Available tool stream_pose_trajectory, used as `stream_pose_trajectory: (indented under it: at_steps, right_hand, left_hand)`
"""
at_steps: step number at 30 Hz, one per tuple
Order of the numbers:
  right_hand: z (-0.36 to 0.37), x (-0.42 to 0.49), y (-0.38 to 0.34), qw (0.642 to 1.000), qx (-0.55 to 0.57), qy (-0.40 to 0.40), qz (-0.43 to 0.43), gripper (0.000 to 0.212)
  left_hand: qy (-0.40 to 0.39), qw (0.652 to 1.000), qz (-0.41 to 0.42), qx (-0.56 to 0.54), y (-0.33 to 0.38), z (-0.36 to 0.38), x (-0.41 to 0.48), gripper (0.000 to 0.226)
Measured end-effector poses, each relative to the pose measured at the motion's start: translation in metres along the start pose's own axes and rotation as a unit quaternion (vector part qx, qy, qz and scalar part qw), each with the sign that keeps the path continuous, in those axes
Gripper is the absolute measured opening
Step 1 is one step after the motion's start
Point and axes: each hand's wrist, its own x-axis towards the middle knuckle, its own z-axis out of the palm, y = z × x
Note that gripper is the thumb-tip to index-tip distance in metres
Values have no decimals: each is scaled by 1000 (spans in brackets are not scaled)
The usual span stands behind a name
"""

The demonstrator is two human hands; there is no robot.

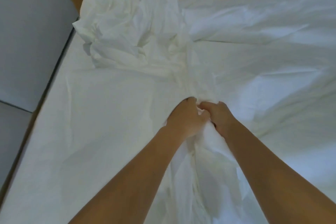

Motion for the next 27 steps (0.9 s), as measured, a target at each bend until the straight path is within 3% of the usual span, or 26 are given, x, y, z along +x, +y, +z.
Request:
stream_pose_trajectory:
  at_steps: [1,3,6,8,10,12,14,16,17,19,21,23,25,27]
  right_hand:
    - [-13,-4,-11,999,2,28,-29,13]
    - [-55,-4,-29,987,16,128,-95,4]
    - [-110,8,-28,936,-86,307,-148,13]
    - [-111,24,-3,902,-195,364,-127,18]
    - [-90,32,27,906,-257,327,-77,50]
    - [-69,30,44,904,-316,278,-73,82]
    - [-58,26,48,892,-363,253,-94,102]
    - [-48,18,49,860,-421,259,-127,106]
    - [-40,11,49,841,-448,258,-163,104]
    - [-14,-5,48,818,-469,211,-257,93]
    - [19,-21,47,828,-451,117,-313,83]
    - [51,-33,47,843,-428,47,-322,78]
    - [76,-40,50,861,-406,5,-307,80]
    - [95,-43,52,886,-367,-7,-284,81]
  left_hand:
    - [13,1000,12,-23,8,-3,1,39]
    - [-33,998,40,-41,29,-4,1,45]
    - [-129,987,87,-31,54,10,-1,48]
    - [-66,994,83,-34,52,12,1,42]
    - [10,989,67,129,32,12,2,46]
    - [-38,953,32,298,2,12,-3,56]
    - [-101,927,24,360,-22,15,-11,60]
    - [-99,940,55,321,-36,16,-18,55]
    - [-64,964,71,247,-40,12,-23,50]
    - [39,992,93,77,-44,-6,-32,40]
    - [186,977,92,42,-56,-26,-43,38]
    - [263,962,-37,67,-78,-45,-52,61]
    - [179,946,-270,-7,-95,-57,-60,100]
    - [58,893,-408,-184,-103,-57,-68,111]
